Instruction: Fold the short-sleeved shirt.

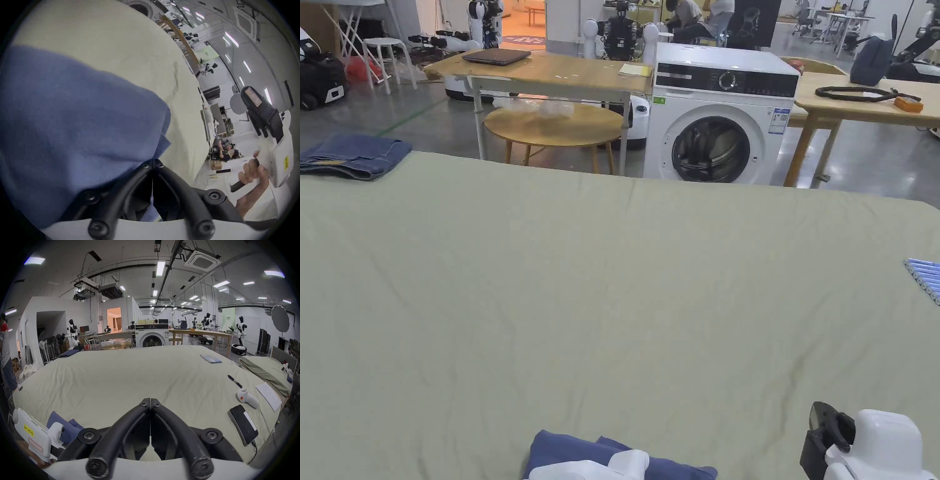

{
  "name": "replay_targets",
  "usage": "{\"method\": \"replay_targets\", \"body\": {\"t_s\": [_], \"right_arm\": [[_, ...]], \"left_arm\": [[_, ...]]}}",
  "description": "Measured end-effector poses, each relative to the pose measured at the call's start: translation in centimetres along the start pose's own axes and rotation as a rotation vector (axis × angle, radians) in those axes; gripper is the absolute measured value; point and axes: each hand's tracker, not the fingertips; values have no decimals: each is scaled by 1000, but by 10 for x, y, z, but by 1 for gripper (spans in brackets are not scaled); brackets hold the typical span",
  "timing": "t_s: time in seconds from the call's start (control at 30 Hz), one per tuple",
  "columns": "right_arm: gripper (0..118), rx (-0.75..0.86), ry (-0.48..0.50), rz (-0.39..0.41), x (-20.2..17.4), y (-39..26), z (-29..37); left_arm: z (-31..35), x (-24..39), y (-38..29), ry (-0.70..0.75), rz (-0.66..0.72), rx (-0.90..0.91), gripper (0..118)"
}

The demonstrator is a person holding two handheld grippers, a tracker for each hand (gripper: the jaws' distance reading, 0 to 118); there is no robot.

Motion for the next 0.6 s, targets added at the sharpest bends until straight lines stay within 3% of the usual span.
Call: {"method": "replay_targets", "body": {"t_s": [0.2,0.4,0.6], "right_arm": [[0,33,16,20,-15,8,0],[0,102,33,30,-35,15,-6],[0,181,29,26,-55,23,-14]], "left_arm": [[71,33,14,99,-188,212,0],[155,19,26,453,-380,651,0],[200,9,16,735,-468,1030,0]]}}
